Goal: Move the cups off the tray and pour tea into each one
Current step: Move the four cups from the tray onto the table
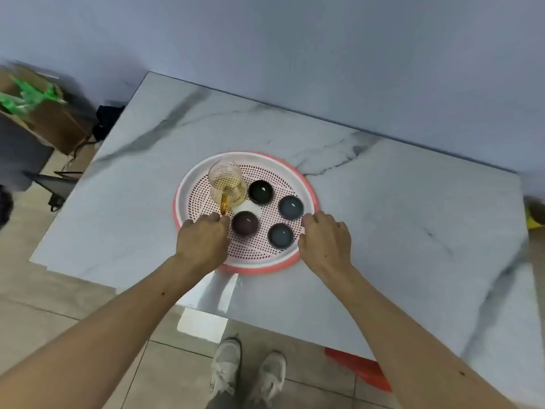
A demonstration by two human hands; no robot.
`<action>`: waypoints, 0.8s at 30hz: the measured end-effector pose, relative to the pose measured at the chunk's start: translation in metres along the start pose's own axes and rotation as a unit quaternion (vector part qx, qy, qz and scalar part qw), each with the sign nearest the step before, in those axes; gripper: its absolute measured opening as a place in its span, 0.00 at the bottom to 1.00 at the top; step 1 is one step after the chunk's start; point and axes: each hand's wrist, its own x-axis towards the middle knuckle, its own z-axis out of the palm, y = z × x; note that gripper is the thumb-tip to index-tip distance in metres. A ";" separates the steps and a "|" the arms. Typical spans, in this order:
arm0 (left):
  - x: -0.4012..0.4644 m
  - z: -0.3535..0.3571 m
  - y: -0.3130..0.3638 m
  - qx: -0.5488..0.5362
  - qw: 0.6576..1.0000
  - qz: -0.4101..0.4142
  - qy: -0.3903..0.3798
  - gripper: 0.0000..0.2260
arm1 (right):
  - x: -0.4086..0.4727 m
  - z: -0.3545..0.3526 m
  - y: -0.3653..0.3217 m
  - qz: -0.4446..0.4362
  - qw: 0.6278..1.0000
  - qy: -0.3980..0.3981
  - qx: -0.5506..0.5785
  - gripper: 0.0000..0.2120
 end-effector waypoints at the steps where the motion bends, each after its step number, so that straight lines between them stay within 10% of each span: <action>1: 0.004 0.009 0.001 -0.001 1.000 -0.008 -0.007 0.15 | 0.001 0.011 -0.001 -0.004 1.000 0.003 0.008 0.08; 10: 0.030 0.058 0.009 -0.076 0.995 -0.037 0.048 0.26 | 0.012 0.089 -0.006 -0.015 0.997 0.069 0.044 0.30; 24: 0.045 0.075 0.021 -0.074 0.992 -0.056 0.083 0.26 | 0.023 0.108 -0.005 0.008 0.992 0.105 0.070 0.26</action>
